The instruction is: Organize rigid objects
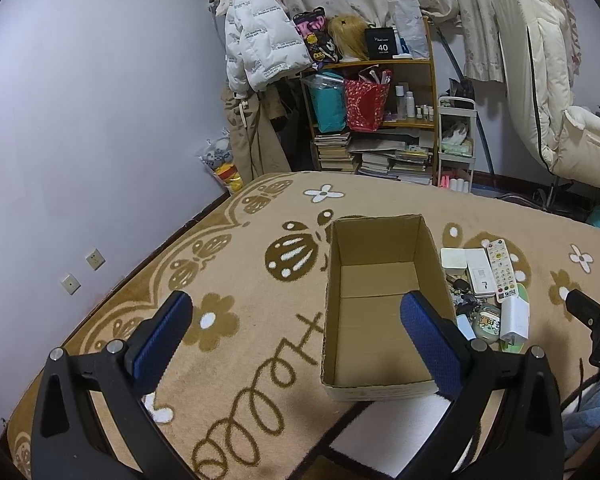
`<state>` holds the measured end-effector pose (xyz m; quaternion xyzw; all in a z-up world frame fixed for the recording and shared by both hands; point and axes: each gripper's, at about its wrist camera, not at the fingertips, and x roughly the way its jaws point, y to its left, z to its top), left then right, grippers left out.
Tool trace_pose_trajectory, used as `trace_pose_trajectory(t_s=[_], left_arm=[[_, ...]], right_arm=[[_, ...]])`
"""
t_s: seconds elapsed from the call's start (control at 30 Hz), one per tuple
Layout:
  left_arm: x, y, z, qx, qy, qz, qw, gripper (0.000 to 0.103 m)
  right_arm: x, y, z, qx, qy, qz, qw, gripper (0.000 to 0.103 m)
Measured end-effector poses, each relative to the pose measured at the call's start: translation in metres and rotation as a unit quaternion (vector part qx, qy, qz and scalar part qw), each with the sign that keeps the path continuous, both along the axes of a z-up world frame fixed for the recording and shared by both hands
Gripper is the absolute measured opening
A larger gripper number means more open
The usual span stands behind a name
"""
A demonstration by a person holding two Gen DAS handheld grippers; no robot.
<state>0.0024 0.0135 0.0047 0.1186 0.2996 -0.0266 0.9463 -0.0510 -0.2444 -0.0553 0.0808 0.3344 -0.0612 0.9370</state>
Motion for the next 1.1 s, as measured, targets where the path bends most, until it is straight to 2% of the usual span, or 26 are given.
trace_pose_trajectory(t_s=[0.67, 0.77, 0.9, 1.1], left_arm=[[0.003, 0.004, -0.002, -0.005, 0.007, 0.001, 1.0, 0.103], [0.009, 0.005, -0.004, -0.015, 0.02, -0.002, 0.9997, 0.103], [0.017, 0.004, -0.009, -0.002, 0.028, 0.009, 0.9996, 0.103], [0.038, 0.008, -0.02, -0.01, 0.059, 0.022, 0.9979, 0.103]], right_arm=[[0.001, -0.002, -0.001, -0.002, 0.001, -0.003, 1.0, 0.103], [0.002, -0.009, -0.004, 0.004, 0.003, -0.007, 1.0, 0.103], [0.011, -0.017, -0.01, 0.017, 0.012, -0.01, 1.0, 0.103], [0.028, -0.03, -0.02, 0.04, 0.034, -0.026, 0.998, 0.103]])
